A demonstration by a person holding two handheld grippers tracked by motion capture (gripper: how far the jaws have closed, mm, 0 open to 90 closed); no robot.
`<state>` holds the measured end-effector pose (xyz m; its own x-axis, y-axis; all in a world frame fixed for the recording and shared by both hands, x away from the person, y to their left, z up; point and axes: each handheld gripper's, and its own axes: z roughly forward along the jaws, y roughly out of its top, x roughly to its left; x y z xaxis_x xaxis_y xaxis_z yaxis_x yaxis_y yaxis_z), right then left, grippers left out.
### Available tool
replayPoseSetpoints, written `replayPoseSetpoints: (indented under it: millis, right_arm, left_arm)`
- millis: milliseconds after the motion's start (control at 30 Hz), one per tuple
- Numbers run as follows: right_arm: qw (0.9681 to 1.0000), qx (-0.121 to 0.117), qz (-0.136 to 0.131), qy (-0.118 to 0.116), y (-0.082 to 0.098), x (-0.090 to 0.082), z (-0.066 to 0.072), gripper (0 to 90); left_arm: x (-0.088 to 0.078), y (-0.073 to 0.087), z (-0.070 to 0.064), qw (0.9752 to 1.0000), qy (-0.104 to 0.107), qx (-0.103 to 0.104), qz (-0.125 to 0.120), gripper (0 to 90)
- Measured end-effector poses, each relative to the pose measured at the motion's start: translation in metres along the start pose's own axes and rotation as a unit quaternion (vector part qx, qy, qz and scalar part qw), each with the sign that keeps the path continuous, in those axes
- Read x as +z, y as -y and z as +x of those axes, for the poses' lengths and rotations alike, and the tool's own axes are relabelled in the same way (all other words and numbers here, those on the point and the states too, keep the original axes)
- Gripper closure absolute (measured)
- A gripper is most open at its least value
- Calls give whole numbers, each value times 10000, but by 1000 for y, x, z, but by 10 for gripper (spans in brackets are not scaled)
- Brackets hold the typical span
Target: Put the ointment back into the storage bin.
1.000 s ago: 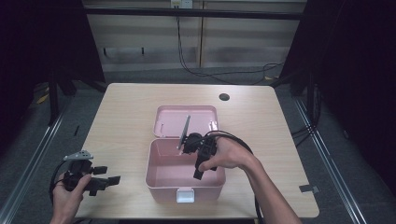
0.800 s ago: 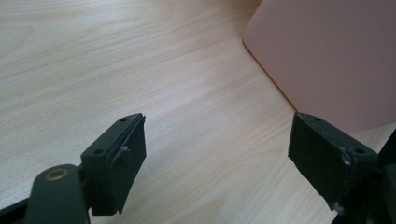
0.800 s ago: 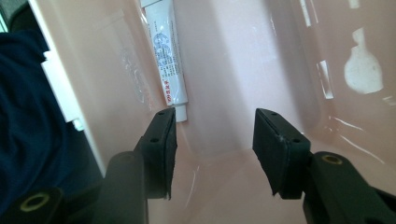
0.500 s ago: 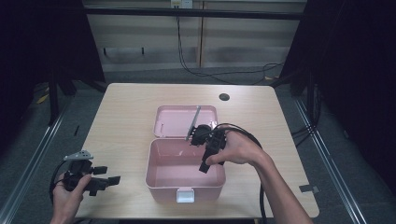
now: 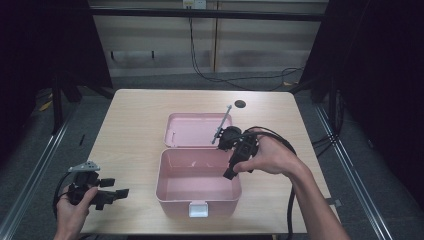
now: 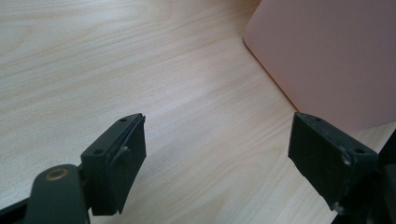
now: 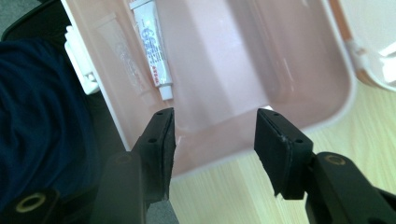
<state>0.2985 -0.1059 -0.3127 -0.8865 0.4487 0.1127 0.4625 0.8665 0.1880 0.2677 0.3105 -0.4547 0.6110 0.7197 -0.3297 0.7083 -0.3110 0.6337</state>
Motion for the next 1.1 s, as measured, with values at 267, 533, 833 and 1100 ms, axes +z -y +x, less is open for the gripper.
replayPoseSetpoints:
  millis: [267, 533, 833, 1100]
  right_arm:
    - [9996, 227, -163, 105, 22, -6, -4, 488]
    - [9971, 525, -510, 189, 54, -8, -10, 492]
    - [9906, 1105, -720, 357, 83, 6, -19, 497]
    - [9838, 1505, -897, 377, 105, 29, -26, 501]
  left_arm:
    - [0, 0, 0, 10000, -15, 2, -1, 190]
    - [0, 0, 0, 10000, -31, -8, -6, 190]
    - [0, 0, 0, 10000, -39, -6, 13, 190]
    - [1, 0, 0, 10000, -61, -40, 11, 190]
